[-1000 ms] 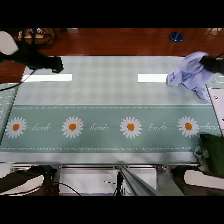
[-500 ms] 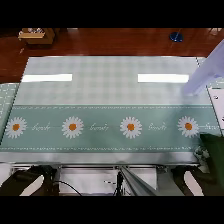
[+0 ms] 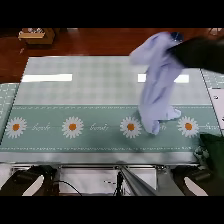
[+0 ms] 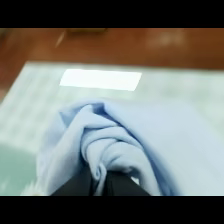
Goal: Fold the shirts.
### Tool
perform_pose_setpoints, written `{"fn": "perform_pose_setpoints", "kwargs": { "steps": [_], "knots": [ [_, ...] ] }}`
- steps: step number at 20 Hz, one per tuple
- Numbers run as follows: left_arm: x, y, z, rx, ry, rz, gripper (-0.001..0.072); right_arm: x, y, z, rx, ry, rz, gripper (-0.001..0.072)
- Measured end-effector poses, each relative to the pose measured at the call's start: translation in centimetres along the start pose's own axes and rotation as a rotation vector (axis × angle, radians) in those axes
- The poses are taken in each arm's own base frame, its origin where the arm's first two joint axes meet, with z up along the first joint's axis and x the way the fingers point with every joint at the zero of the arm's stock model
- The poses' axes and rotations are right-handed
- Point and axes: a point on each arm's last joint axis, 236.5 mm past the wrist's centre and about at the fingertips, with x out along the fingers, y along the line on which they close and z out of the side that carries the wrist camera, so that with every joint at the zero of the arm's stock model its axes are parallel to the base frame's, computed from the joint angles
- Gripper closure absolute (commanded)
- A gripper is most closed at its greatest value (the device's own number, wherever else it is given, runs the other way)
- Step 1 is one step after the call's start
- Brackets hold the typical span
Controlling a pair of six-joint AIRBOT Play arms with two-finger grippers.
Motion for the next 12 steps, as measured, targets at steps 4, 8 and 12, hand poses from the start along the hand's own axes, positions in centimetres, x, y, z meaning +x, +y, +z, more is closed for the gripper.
{"fn": "perform_pose_setpoints", "kwargs": {
  "steps": [4,8,12],
  "knots": [
    [0.6,0.1,-1.6,-0.004,0.059,-0.001,-0.0002,10.6,7.3,-10.7,-0.077,0.355,0.17,0.0566],
    [2.7,0.3,-4.2,-0.014,0.149,-0.001,-0.0002,16.0,12.2,-18.4,-0.161,0.494,0.246,0.0199],
    [6.5,0.8,-9.8,-0.036,0.328,-0.001,-0.0002,15.4,8.1,-15.6,-0.204,0.447,0.15,0.0199]
  ]
}}
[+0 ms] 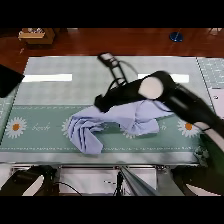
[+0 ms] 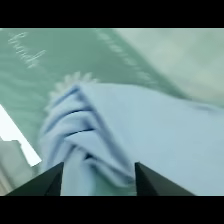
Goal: Fold the shirts.
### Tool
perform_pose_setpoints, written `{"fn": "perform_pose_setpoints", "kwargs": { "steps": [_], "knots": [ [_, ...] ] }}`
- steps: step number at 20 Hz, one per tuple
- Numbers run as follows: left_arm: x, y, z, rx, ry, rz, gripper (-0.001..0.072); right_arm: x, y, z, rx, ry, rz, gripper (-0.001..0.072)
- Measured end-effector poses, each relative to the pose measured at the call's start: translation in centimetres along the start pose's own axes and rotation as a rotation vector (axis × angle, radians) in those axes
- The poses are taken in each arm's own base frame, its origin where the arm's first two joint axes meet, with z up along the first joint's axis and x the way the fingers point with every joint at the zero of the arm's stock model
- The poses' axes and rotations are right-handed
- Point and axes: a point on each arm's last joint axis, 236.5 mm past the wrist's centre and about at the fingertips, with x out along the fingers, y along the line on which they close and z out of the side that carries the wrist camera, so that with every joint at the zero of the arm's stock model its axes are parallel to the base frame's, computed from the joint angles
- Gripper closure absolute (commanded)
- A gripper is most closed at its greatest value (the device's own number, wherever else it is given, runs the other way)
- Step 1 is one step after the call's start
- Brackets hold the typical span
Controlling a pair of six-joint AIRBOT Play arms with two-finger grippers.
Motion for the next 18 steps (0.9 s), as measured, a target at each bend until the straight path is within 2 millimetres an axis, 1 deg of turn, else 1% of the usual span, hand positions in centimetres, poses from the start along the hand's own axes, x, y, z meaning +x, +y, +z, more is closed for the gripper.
{"fn": "perform_pose_setpoints", "kwargs": {
  "steps": [1,3,4,5,6,7,8,10,12,14,16,18],
  "knots": [
    [1.7,0.2,-1.6,-0.008,0.059,-0.001,-0.0002,-1.9,-2.5,0.6,0.002,-0.02,-0.059,0.0199],
    [5.2,0.4,-5.6,-0.02,0.196,-0.012,-0.0002,-6.9,-8.5,1.5,0.023,-0.063,-0.212,0.0199],
    [6.9,0.3,-7.9,-0.022,0.266,-0.026,-0.0001,-10.0,-12.3,1.4,0.037,-0.076,-0.318,0.0199],
    [8.5,0.1,-10.2,-0.026,0.332,-0.045,-0.0002,-13.1,-15.8,0.8,0.059,-0.082,-0.418,0.02],
    [10.0,-0.2,-12.6,-0.035,0.391,-0.066,-0.0001,-16.0,-18.8,0.1,0.083,-0.083,-0.506,0.02],
    [11.3,-0.5,-15.0,-0.049,0.45,-0.091,-0.0001,-18.7,-21.5,-1.1,0.123,-0.077,-0.582,0.02],
    [12.3,-0.8,-17.0,-0.067,0.493,-0.116,-0.0001,-21.2,-23.8,-2.0,0.169,-0.084,-0.643,0.0199],
    [13.9,-1.2,-20.7,-0.126,0.568,-0.162,0.0,-25.2,-27.5,-4.1,0.273,-0.101,-0.731,0.02],
    [14.9,-1.1,-23.4,-0.208,0.607,-0.203,0.0,-27.8,-30.1,-5.7,0.367,-0.13,-0.773,0.0199],
    [15.7,-0.7,-25.0,-0.314,0.612,-0.245,0.0,-29.4,-32.0,-7.2,0.444,-0.147,-0.793,0.02],
    [16.3,-0.4,-26.2,-0.425,0.603,-0.287,0.0,-29.7,-33.4,-8.1,0.496,-0.15,-0.788,0.0199],
    [17.3,-0.5,-27.0,-0.522,0.584,-0.331,0.0,-29.3,-34.6,-8.9,0.527,-0.136,-0.776,0.02]
  ]
}}
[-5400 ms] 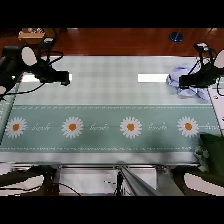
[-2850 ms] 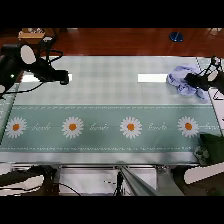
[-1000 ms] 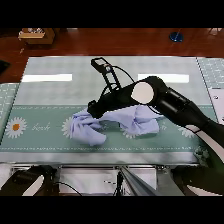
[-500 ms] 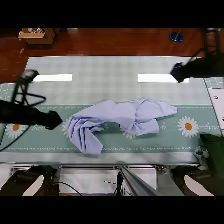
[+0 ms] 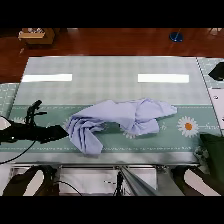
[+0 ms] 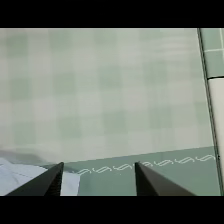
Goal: Fold the shirts.
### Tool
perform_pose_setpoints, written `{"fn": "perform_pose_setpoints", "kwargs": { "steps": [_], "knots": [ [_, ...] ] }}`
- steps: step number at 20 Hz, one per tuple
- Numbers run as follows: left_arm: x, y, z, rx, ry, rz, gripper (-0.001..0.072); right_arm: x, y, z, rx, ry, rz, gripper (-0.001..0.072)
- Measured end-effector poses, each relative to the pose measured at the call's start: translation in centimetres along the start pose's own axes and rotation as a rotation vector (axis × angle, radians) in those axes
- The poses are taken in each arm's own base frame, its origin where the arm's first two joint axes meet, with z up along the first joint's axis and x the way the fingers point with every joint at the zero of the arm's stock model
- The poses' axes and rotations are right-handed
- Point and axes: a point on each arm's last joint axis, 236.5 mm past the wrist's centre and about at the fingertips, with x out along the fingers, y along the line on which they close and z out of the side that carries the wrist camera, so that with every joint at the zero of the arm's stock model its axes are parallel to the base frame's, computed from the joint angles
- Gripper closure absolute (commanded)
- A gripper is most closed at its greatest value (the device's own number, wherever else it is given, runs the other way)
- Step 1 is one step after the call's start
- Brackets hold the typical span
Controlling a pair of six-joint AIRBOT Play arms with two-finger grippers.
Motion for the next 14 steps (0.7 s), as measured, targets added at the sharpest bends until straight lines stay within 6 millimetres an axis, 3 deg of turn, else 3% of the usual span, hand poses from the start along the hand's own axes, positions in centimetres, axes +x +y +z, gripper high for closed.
{"fn": "perform_pose_setpoints", "kwargs": {
  "steps": [5,6,7,8,9,14],
  "knots": [
    [3.3,0.1,0.2,-0.121,0.025,-0.139,0.0001,3.1,-0.7,-1.5,0.035,0.095,0.025,0.02],
    [3.9,0.1,0.4,-0.142,0.03,-0.155,0.0027,3.5,-0.7,-1.8,0.039,0.112,0.031,0.02],
    [4.6,0.1,0.7,-0.164,0.031,-0.165,0.0231,3.9,-0.7,-2.1,0.043,0.125,0.035,0.02],
    [5.3,0.1,1.0,-0.187,0.038,-0.179,0.0501,4.2,-0.6,-2.2,0.046,0.135,0.04,0.02],
    [6.0,0.2,1.1,-0.21,0.044,-0.184,0.0653,4.4,-0.6,-2.3,0.048,0.141,0.043,0.0199],
    [7.8,0.0,1.2,-0.281,0.085,-0.218,0.0679,4.8,-0.9,-3.0,0.032,0.17,0.038,0.0199]
  ]
}}
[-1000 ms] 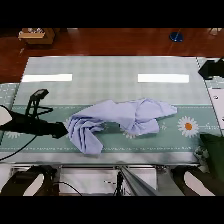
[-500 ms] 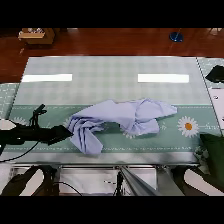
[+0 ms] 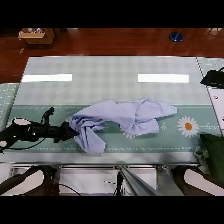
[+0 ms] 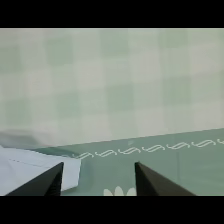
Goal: Fold the shirts.
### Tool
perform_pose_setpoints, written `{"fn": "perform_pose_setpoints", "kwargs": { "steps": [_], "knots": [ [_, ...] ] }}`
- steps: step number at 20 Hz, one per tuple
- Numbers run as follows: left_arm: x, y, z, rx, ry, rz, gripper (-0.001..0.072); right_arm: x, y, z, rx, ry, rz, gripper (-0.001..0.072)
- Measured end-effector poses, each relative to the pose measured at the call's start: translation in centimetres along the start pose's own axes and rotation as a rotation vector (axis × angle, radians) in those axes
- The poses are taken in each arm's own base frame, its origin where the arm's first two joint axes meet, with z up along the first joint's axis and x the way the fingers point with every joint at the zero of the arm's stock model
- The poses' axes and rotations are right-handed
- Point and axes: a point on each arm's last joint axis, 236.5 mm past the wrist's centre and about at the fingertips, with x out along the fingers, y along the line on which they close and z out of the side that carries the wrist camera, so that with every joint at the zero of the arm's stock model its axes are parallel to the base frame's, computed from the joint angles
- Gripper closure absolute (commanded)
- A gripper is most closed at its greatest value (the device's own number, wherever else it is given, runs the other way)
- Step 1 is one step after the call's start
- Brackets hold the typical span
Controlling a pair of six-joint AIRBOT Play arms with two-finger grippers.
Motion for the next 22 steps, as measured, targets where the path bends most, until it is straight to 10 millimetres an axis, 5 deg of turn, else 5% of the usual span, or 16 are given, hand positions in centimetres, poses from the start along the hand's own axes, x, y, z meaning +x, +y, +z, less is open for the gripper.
{"fn": "perform_pose_setpoints", "kwargs": {
  "steps": [3,7,13,21,22],
  "knots": [
    [0.0,-0.2,0.1,0.026,-0.006,-0.002,0.0678,1.2,-0.9,-1.6,0.023,0.043,-0.001,0.0199],
    [-0.8,-1.3,0.4,0.09,-0.037,-0.01,0.0678,4.6,0.1,-6.2,0.137,0.15,0.137,0.0197],
    [-1.5,-2.5,0.6,0.131,-0.051,-0.028,0.0679,8.5,6.7,-14.3,0.245,0.321,0.409,0.0186],
    [-1.6,-2.8,0.2,0.137,-0.036,-0.04,0.0679,9.6,14.1,-22.4,0.129,0.505,0.54,0.0192],
    [-1.6,-2.8,0.2,0.138,-0.035,-0.04,0.0678,9.7,15.1,-23.0,0.1,0.516,0.546,0.0295]
  ]
}}
